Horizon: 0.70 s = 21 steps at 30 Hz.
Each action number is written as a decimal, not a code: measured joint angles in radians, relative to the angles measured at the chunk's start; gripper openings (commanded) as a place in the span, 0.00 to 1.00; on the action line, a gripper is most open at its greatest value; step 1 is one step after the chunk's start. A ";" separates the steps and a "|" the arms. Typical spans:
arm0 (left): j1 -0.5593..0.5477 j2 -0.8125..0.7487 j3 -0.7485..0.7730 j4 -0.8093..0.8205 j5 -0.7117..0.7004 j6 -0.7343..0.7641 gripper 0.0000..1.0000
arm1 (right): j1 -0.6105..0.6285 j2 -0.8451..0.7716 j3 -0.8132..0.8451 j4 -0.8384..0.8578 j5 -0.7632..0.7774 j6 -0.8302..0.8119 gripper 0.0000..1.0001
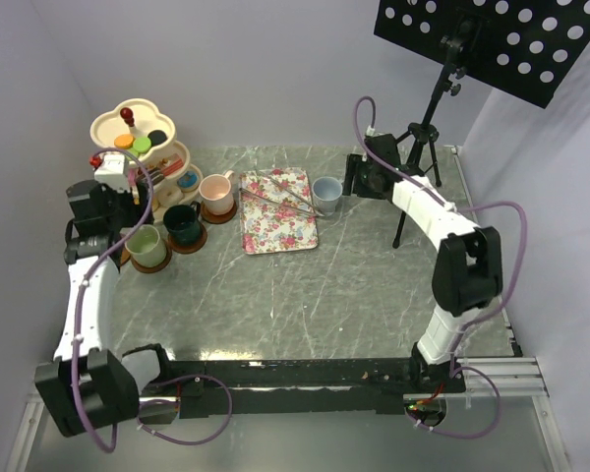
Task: Serve the afternoon tea
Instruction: Pick up the cup at the center of the board.
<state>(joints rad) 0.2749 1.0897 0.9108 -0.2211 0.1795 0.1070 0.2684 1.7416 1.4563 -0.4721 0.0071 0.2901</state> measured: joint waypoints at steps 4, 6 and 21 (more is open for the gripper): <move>-0.091 -0.048 -0.003 0.024 -0.085 -0.101 0.84 | 0.000 0.122 0.098 0.007 0.003 -0.001 0.65; -0.128 -0.069 -0.002 0.025 -0.126 -0.151 0.83 | 0.000 0.176 0.148 0.008 0.005 -0.001 0.63; -0.449 0.093 0.296 -0.167 -0.263 -0.394 0.77 | 0.025 0.404 0.348 -0.051 0.038 -0.009 0.12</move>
<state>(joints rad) -0.1738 1.1831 1.2072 -0.3878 -0.0834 -0.2871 0.2932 2.1456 1.8042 -0.5232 0.0448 0.2813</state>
